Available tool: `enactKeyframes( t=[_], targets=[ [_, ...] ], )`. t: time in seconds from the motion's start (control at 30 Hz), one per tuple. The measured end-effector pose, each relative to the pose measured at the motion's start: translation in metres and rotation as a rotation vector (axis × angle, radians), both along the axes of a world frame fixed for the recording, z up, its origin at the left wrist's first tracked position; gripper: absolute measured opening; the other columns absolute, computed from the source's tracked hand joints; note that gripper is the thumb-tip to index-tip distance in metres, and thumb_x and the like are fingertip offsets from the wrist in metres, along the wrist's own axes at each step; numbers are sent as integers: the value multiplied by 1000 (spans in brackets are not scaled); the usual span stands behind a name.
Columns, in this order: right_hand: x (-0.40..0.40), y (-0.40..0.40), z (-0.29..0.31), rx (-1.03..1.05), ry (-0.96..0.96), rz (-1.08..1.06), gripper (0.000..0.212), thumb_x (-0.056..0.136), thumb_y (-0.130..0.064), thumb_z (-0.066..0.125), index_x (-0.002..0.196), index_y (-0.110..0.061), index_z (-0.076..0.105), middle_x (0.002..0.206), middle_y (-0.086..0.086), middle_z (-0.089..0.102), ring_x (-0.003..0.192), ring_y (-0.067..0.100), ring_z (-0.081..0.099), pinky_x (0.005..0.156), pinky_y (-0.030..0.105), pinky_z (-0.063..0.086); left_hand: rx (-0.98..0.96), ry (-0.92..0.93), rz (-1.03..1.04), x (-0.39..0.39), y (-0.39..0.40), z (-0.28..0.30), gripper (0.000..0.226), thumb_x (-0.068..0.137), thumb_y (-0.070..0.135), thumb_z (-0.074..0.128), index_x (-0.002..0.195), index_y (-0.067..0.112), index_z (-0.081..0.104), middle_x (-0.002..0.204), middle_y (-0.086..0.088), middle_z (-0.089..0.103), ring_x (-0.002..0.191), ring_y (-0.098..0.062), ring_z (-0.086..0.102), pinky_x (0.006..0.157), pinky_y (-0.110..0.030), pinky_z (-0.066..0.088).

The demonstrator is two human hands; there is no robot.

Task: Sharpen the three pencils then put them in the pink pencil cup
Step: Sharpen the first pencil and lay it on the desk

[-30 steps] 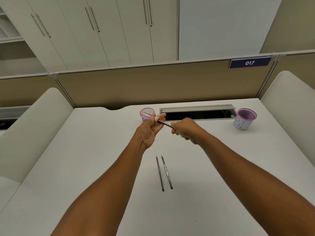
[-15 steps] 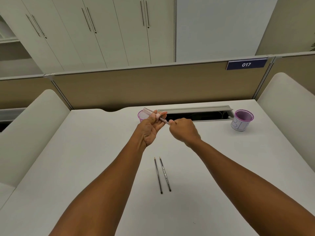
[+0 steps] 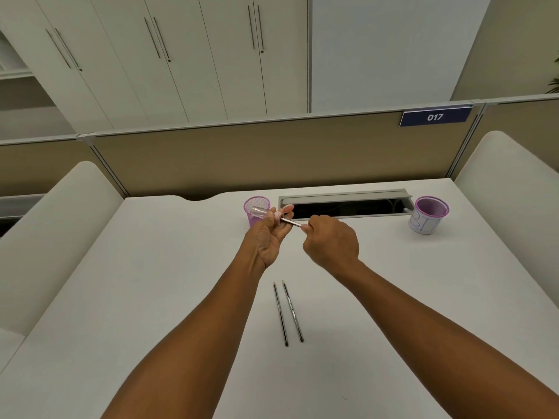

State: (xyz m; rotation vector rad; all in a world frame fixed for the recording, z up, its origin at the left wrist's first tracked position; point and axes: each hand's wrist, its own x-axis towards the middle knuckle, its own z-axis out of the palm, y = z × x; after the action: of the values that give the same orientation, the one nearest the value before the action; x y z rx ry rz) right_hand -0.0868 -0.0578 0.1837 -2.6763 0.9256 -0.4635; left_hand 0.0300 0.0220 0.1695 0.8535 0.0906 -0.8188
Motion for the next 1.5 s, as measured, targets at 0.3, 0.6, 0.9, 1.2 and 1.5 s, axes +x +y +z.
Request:
enactKeyframes(
  t=[0.3,0.6,0.9,1.2,1.5],
  targets=[
    [3,-12,15,750,117,-19,36,96,-38,52,90,-4,63,77,7,56,62,16,45,55,28,37,20,55,2,-5,5,-13,38,105,10,35,141,-3,36,104,-22,69,120,-39,58,104,-47,45],
    [-4,2,-3,-13,60,50,27,98,-31,46,79,-14,53,67,-1,50,58,15,47,51,24,29,-18,58,-8,-9,2,-11,36,105,9,36,139,-2,38,105,-22,68,119,-38,58,104,-47,44],
    [1,-9,18,757,91,11,38,98,-37,51,94,-3,67,83,10,65,65,16,52,56,25,41,41,28,-33,-7,7,-9,38,105,11,36,141,-2,38,111,-22,67,118,-38,59,105,-47,45],
    [-3,10,-4,24,1,-5,28,98,-32,47,86,-12,62,76,0,53,65,18,51,57,27,34,-33,85,9,-9,5,-1,38,105,8,35,141,-2,35,116,-26,61,124,-41,53,107,-48,41],
    [2,-11,23,1003,85,-89,31,97,-31,50,88,-4,64,71,6,54,54,12,39,47,22,31,6,80,-15,-7,8,-3,36,105,8,34,140,-3,37,111,-26,64,120,-40,57,103,-48,45]
  ],
)
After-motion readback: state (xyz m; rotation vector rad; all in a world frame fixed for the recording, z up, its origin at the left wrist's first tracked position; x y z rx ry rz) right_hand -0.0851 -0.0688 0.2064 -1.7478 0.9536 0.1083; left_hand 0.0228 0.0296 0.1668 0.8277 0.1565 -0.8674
